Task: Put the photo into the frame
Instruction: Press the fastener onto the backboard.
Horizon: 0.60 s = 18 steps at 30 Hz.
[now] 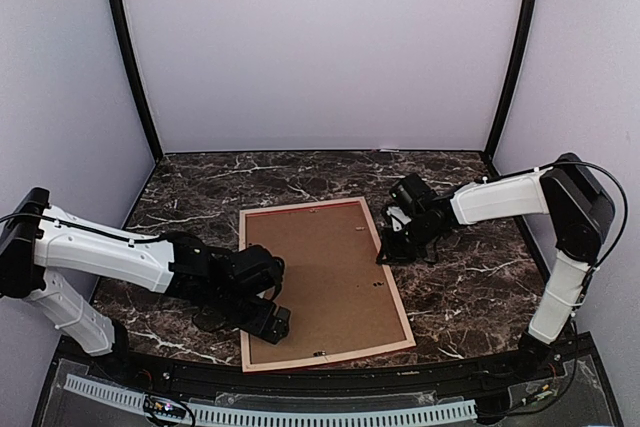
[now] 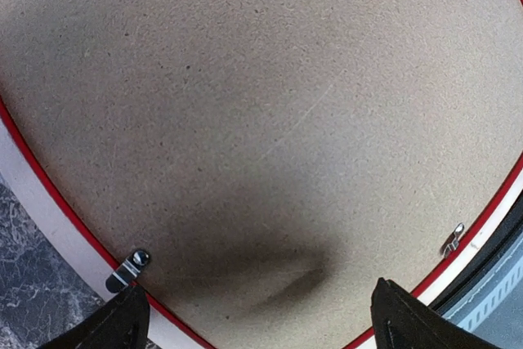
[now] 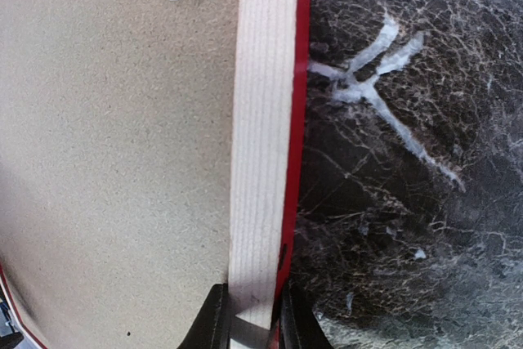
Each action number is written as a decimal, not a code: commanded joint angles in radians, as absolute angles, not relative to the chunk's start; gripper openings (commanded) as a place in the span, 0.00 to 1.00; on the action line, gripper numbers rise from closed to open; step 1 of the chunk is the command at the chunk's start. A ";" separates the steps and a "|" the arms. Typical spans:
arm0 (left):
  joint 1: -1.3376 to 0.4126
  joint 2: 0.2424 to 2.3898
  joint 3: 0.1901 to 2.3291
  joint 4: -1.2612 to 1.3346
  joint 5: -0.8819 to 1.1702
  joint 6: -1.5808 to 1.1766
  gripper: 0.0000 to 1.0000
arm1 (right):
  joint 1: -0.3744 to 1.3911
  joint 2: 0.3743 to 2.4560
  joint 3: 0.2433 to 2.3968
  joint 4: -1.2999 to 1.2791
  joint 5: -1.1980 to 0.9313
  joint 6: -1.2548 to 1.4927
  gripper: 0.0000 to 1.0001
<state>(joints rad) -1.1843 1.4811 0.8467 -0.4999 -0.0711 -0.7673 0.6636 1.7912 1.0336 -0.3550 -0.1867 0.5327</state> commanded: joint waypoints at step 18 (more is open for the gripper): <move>-1.114 1.523 0.869 -0.522 -0.075 -0.721 0.97 | 0.669 1.833 0.992 -0.319 -0.213 0.529 0.01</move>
